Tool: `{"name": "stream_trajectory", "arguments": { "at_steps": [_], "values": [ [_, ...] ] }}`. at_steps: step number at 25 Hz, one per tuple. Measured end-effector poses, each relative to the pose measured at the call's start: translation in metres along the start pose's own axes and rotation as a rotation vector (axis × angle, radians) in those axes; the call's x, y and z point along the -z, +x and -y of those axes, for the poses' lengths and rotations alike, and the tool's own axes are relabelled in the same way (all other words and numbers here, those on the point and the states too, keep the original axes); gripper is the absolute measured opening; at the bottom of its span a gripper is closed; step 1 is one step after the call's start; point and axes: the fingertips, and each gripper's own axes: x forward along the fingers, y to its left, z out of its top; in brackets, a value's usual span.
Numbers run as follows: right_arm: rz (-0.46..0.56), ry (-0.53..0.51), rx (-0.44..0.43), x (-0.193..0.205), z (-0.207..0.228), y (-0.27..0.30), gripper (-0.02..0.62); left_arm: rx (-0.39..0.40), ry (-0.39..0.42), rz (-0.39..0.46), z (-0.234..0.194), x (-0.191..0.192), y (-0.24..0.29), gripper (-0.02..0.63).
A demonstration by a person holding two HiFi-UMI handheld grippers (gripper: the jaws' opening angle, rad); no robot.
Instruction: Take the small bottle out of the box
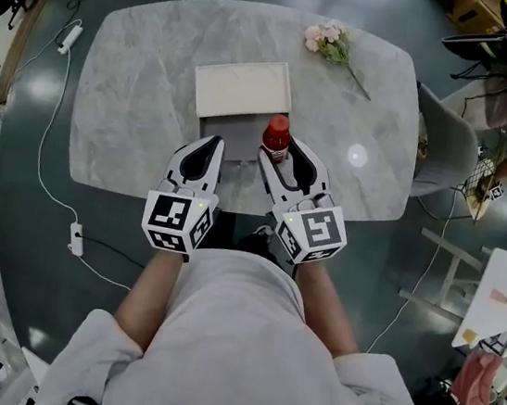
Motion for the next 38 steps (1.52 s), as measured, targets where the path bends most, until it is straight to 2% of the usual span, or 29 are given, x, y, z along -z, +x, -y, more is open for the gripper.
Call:
{"name": "stream_trajectory", "arguments": {
  "at_steps": [9,15,20,30,38],
  "values": [
    [0.142,-0.078,-0.032,-0.065,-0.021,-0.013,0.206,-0.017,0.028,0.125,0.001,-0.049,-0.025,0.023],
    [0.215,-0.148,-0.035,-0.095,-0.030,-0.027,0.206,-0.011,0.035,0.182,0.005,-0.067,-0.038,0.023],
    [0.266,-0.181,-0.024,-0.119,-0.032,-0.035,0.206,-0.013,0.075,0.251,0.009,-0.091,-0.051,0.023],
    [0.341,-0.199,0.006,-0.151,-0.028,-0.049,0.206,-0.036,0.096,0.341,0.011,-0.127,-0.070,0.023],
    [0.369,-0.210,0.015,-0.160,-0.028,-0.058,0.206,-0.047,0.131,0.390,0.020,-0.141,-0.079,0.023]
  ]
}}
